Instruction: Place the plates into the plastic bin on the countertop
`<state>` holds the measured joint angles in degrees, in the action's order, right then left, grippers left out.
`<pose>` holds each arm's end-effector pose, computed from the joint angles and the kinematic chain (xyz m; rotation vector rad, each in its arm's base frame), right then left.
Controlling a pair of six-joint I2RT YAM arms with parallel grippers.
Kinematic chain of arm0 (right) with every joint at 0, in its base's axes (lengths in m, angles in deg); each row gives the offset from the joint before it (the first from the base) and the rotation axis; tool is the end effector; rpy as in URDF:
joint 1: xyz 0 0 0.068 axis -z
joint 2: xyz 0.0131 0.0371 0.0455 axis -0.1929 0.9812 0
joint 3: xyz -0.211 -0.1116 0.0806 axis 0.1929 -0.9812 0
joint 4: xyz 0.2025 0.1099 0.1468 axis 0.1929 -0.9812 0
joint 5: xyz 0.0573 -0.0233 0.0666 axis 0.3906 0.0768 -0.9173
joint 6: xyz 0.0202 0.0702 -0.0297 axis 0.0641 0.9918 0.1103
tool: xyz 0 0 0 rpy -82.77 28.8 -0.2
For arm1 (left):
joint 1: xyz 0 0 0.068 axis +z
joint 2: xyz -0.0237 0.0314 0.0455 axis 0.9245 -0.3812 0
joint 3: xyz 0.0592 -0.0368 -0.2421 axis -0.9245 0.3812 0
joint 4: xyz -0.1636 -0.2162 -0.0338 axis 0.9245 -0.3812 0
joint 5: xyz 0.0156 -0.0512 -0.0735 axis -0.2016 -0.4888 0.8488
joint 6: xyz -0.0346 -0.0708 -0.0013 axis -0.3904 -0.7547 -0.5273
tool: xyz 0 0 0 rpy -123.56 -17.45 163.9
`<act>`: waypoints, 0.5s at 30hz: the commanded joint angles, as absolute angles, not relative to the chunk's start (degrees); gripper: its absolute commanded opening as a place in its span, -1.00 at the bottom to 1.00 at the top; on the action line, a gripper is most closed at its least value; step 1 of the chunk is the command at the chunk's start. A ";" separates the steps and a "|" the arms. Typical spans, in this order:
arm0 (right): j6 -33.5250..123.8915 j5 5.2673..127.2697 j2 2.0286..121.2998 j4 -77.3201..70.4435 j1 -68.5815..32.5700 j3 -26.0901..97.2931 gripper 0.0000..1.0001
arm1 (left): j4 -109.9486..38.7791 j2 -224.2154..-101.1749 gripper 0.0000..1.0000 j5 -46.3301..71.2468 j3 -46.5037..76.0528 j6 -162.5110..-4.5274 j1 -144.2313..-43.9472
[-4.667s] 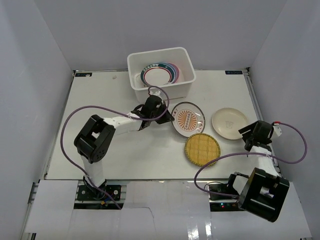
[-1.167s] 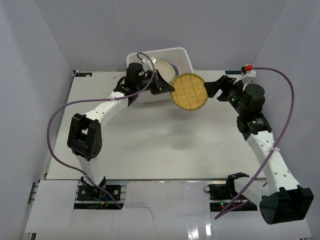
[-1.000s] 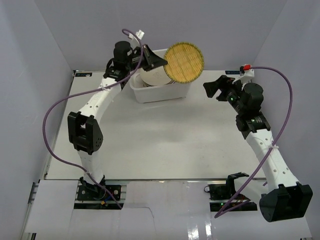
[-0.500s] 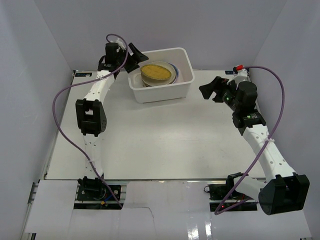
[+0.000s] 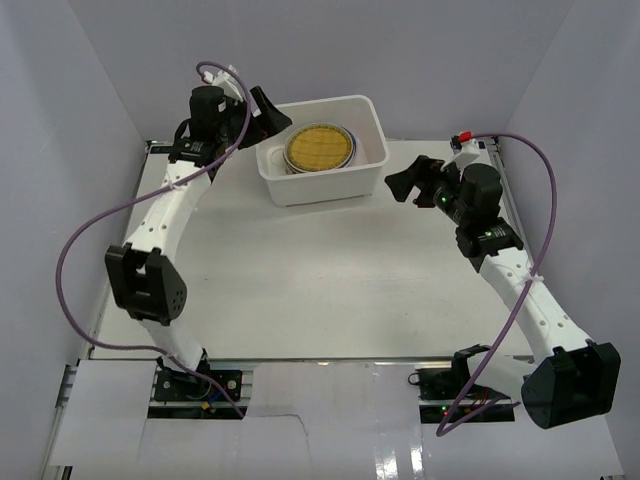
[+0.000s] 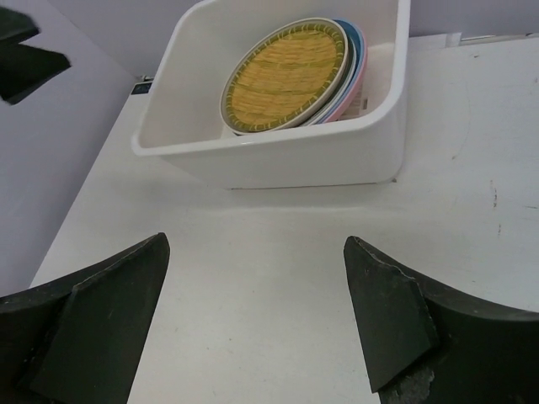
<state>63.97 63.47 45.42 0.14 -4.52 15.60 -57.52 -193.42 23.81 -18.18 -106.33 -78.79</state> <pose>0.3053 0.0981 0.3356 0.0088 1.7255 0.6903 0.4611 -0.1144 0.3528 -0.1683 2.0030 -0.8509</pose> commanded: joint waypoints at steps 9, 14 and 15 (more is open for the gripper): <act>58.76 71.97 28.85 8.03 -4.96 16.15 0.80 | -54.48 -149.63 0.96 14.75 15.00 -96.55 -87.28; 59.02 77.60 23.30 20.43 -4.96 6.64 0.80 | -54.65 -139.15 0.96 13.77 23.57 -96.37 -87.28; 58.50 76.90 24.08 20.97 -4.96 6.64 0.80 | -52.56 -138.19 0.96 15.43 23.84 -95.68 -87.19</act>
